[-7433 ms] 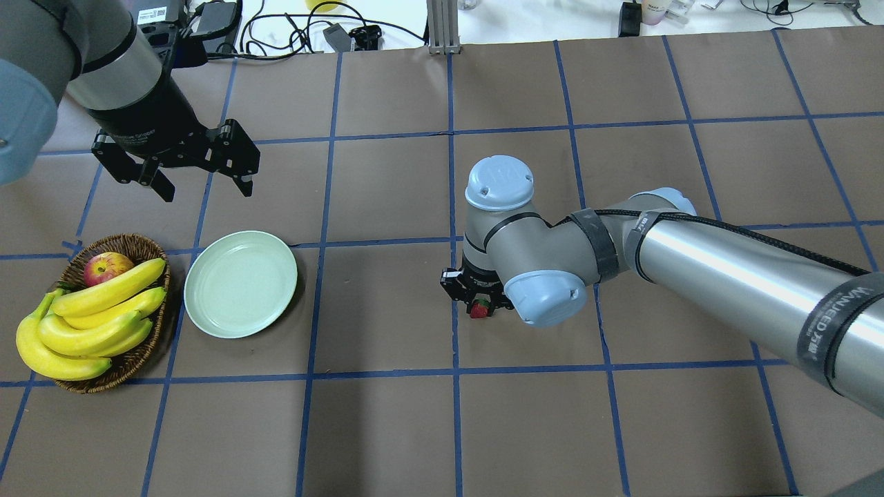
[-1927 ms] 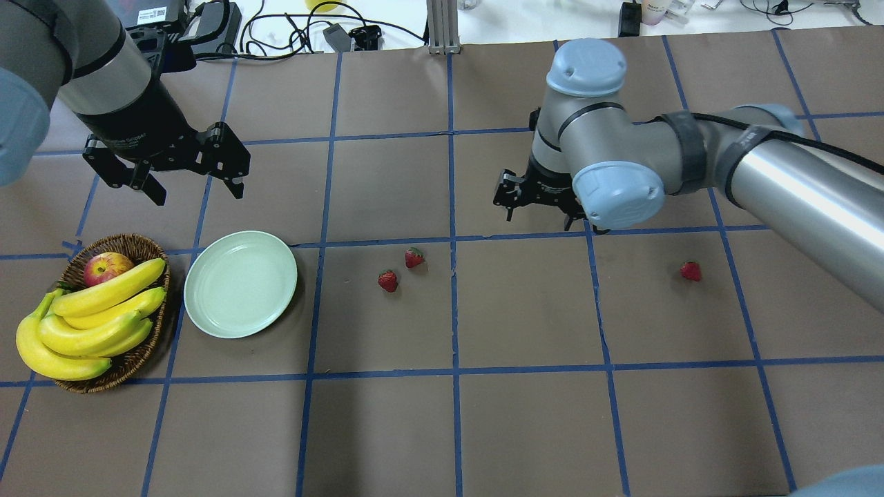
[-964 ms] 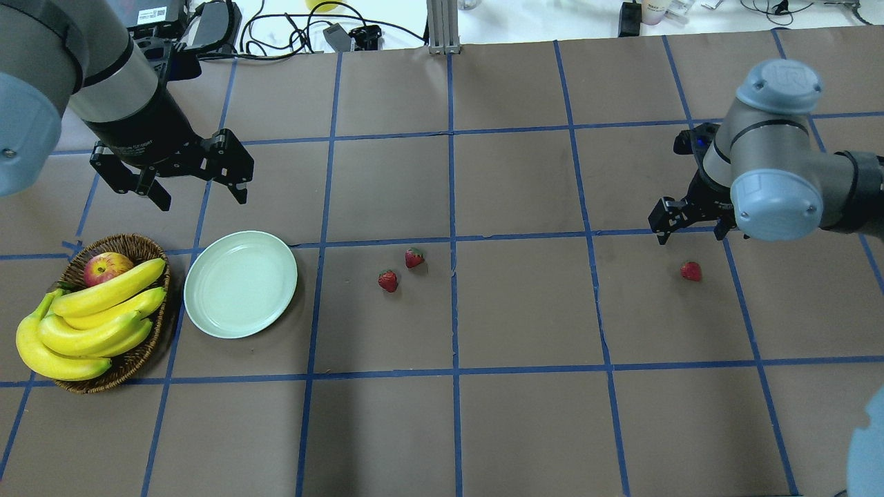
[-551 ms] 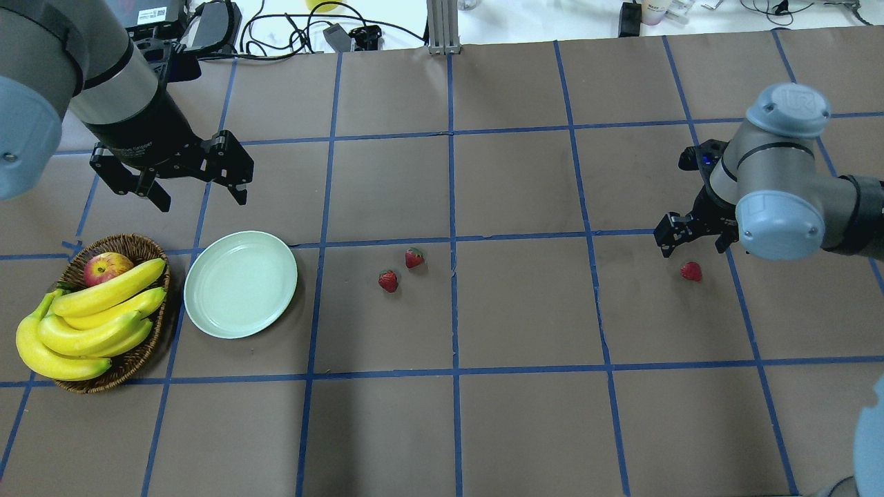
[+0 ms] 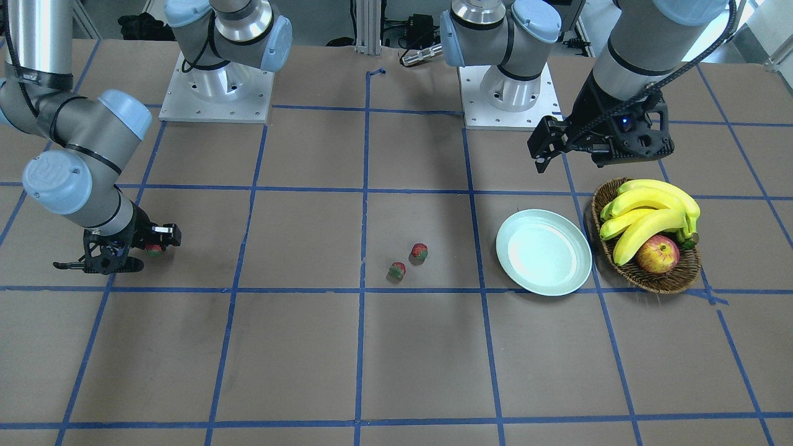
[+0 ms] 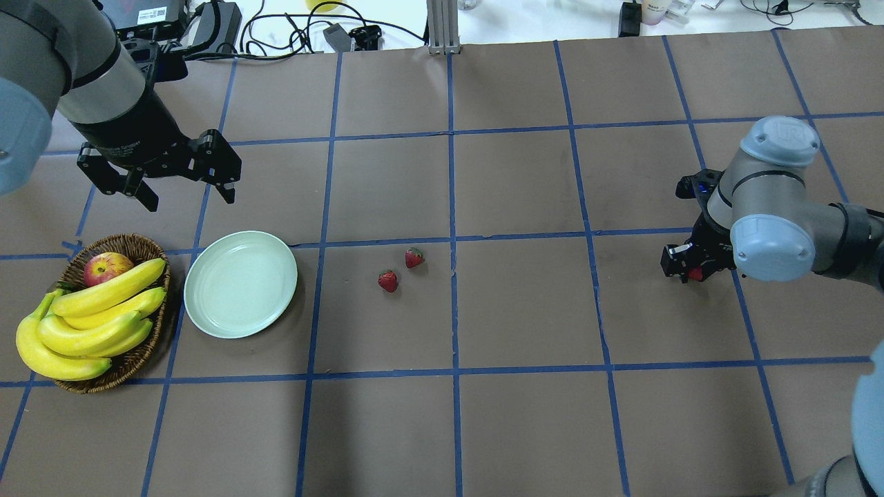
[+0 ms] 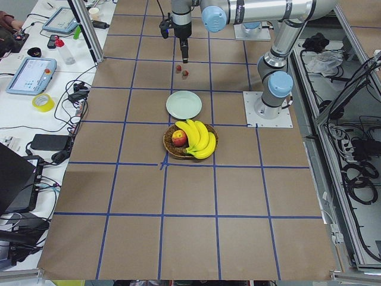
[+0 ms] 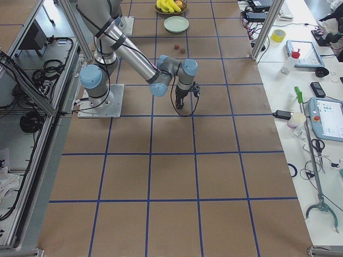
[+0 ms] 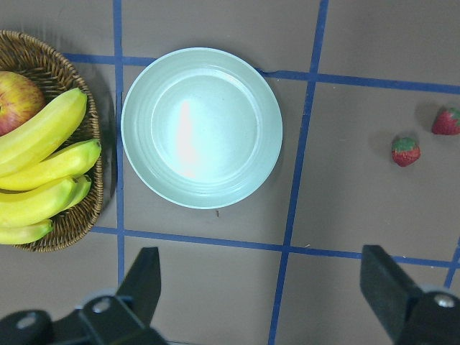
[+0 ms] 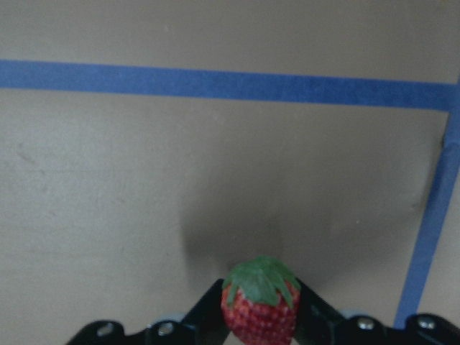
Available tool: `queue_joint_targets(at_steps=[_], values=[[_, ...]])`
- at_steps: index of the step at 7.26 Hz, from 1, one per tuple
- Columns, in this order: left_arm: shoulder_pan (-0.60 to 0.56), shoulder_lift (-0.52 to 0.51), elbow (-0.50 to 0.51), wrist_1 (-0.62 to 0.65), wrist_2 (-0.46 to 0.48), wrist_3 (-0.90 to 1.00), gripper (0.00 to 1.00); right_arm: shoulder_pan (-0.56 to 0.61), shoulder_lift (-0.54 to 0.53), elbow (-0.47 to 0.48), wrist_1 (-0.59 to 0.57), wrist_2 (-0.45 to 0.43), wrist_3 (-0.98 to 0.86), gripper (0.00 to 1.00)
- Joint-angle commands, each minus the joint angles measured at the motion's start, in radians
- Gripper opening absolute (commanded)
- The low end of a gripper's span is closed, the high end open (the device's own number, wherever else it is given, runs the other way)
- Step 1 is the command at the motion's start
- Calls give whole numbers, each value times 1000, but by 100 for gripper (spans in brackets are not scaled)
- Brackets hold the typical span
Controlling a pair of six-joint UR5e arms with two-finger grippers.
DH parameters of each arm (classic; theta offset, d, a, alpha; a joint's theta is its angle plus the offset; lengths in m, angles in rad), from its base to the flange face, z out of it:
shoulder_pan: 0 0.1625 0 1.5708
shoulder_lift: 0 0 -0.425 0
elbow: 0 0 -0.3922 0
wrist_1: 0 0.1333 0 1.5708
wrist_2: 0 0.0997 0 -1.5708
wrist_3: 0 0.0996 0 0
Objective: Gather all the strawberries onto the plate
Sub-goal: 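Carry the strawberry to the other two and release it with the right gripper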
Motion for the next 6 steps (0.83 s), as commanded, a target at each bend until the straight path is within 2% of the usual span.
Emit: queue_joint_targets(at_steps=[1, 3, 5, 6], values=[[14, 18, 15, 5, 0, -3, 100, 48, -10, -74, 94, 11, 40, 0], [14, 42, 6, 2, 0, -3, 100, 232, -7, -167, 181, 68, 205, 0], [17, 24, -31, 10, -6, 0, 100, 347, 10, -185, 171, 200, 482, 0], [19, 19, -52, 38, -10, -2, 100, 424, 40, -220, 162, 223, 611, 0]])
